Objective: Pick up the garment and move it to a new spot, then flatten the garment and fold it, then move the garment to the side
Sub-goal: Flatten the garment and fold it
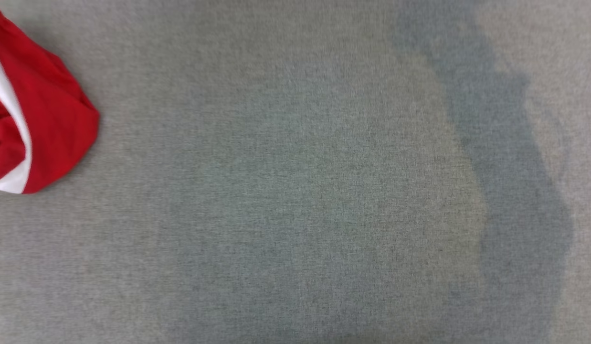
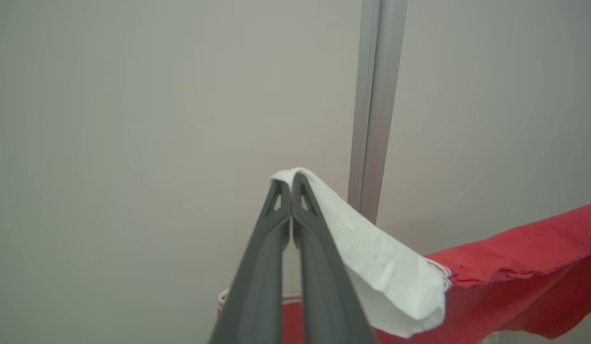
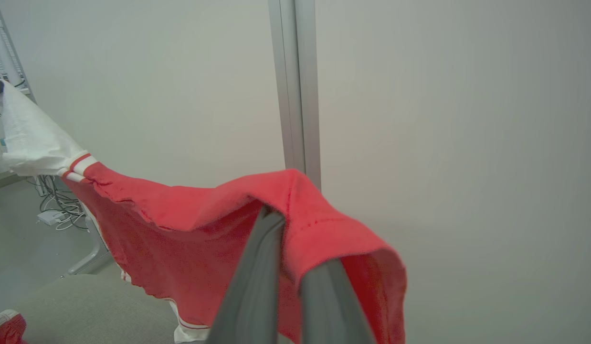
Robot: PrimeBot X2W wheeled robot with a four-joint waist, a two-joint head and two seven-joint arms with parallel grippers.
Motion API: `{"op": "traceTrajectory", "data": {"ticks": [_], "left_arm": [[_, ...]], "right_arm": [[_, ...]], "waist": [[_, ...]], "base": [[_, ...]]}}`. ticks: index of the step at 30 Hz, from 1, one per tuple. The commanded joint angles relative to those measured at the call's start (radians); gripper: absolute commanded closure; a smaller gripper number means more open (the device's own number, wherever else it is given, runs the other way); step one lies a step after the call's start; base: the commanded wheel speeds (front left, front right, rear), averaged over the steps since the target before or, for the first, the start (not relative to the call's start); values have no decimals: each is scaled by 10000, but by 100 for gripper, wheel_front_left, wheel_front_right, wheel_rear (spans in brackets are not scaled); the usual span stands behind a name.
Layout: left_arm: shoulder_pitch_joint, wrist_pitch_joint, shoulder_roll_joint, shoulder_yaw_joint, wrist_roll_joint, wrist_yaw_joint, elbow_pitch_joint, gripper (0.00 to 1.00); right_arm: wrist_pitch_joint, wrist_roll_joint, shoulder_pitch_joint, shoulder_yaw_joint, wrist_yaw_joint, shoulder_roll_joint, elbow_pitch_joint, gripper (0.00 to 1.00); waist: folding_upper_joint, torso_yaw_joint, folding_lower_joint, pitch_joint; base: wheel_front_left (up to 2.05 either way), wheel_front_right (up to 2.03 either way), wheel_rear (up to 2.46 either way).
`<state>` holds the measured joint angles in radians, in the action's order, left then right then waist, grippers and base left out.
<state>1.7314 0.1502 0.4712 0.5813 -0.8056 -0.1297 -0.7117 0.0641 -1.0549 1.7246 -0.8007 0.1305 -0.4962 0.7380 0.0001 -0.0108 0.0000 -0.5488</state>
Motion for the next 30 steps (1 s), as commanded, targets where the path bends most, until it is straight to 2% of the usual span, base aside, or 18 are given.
{"op": "traceTrajectory", "data": {"ticks": [1, 5, 9, 17, 21, 25, 30], "left_arm": [[-421, 120, 125, 221, -230, -15, 102, 100], [-1897, 661, 680, 1276, -1059, -15, 666, 100], [-3728, 1575, 1300, 2300, -2081, -15, 1381, 100], [-7352, 4739, 2588, 3882, -4584, 33, 3707, 100], [-8699, 5754, 3236, 4352, -5406, 594, 5265, 100], [-9872, 6350, 3977, 4660, -6188, 1340, 7039, 100], [-11042, 6824, 5267, 4944, -6963, 2111, 8832, 100]], "right_arm": [[-66, -178, -434, -220, 5, -112, -40, 100], [-366, -784, -2145, -1225, 5, -339, -340, 100], [-1107, -1607, -3843, -2153, 5, -617, -697, 100], [-3978, -2767, -6034, -3836, 5, -1013, -568, 100], [-5217, -2957, -6831, -4354, 5, -1203, -724, 100], [-6139, -3126, -7713, -4566, 4, -1594, -1061, 100], [-7057, -3375, -8597, -4611, 5, -2075, -1121, 100]], "waist": [[-1, 44, 0, 225], [-1, 43, 0, 1105], [-1, 151, 0, 2323], [-1, 494, 0, 4708], [-1, 623, 0, 5372], [-1, 675, 0, 5556], [-1, 740, 0, 5440]], "base": [[0, 0, 0], [0, 0, 0], [0, 0, 0], [0, 0, 0], [0, 0, 0], [0, 0, 0], [0, 0, 0]]}}
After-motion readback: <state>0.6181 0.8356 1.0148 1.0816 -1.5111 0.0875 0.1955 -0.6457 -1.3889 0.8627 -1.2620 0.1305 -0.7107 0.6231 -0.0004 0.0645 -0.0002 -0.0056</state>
